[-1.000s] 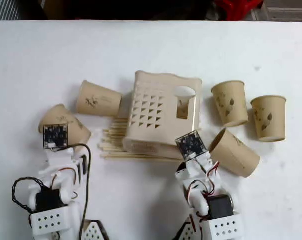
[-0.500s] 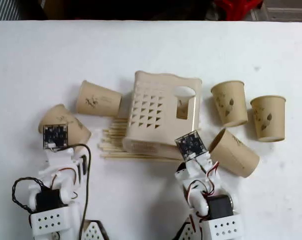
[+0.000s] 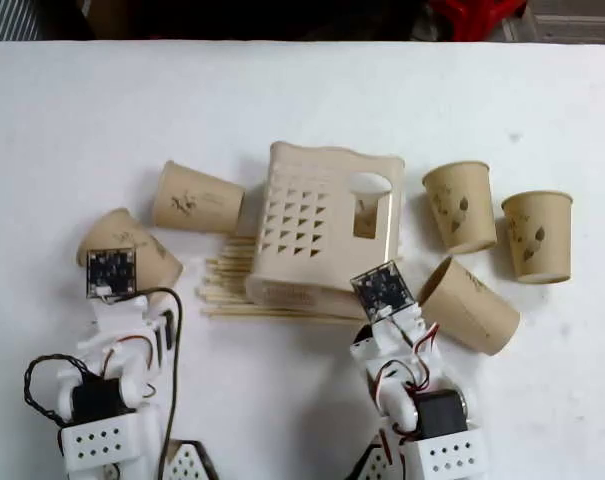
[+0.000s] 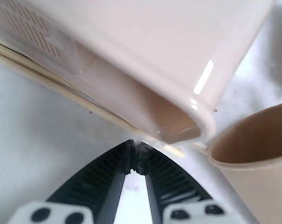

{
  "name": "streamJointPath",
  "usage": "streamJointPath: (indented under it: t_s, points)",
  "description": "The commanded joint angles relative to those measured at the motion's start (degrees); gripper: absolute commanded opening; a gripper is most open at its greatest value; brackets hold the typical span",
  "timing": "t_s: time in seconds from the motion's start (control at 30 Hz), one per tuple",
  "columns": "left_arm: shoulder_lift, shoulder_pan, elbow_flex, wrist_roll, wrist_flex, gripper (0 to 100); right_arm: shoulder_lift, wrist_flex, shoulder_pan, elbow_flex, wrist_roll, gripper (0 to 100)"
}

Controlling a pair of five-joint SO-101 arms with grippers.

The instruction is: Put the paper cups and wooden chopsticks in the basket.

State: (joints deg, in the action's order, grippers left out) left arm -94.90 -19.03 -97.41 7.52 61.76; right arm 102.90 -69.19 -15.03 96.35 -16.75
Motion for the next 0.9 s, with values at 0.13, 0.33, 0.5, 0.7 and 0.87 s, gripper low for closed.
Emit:
streamJointPath:
  t_s: [0.13,0.33,0.5,0.7,0.87]
  points:
    - [-0.04,-0.48,0.26,0.18,0.18,21,0.40,-0.66,-0.13,0.44,0.18,1.9]
    - [-0.04,-0.48,0.26,0.18,0.18,21,0.40,-0.66,-0.13,0.44,0.35,1.9]
    - [-0.04,-0.48,0.26,0.18,0.18,21,0.40,-0.40,-3.12,0.44,0.26,2.1]
    - [-0.04,-0.48,0.26,0.18,0.18,21,0.40,-1.10,-8.22,0.44,0.18,1.7]
    - [-0.04,-0.48,0.26,0.18,0.18,21,0.48,7.52,1.10,-1.32,0.18,1.7]
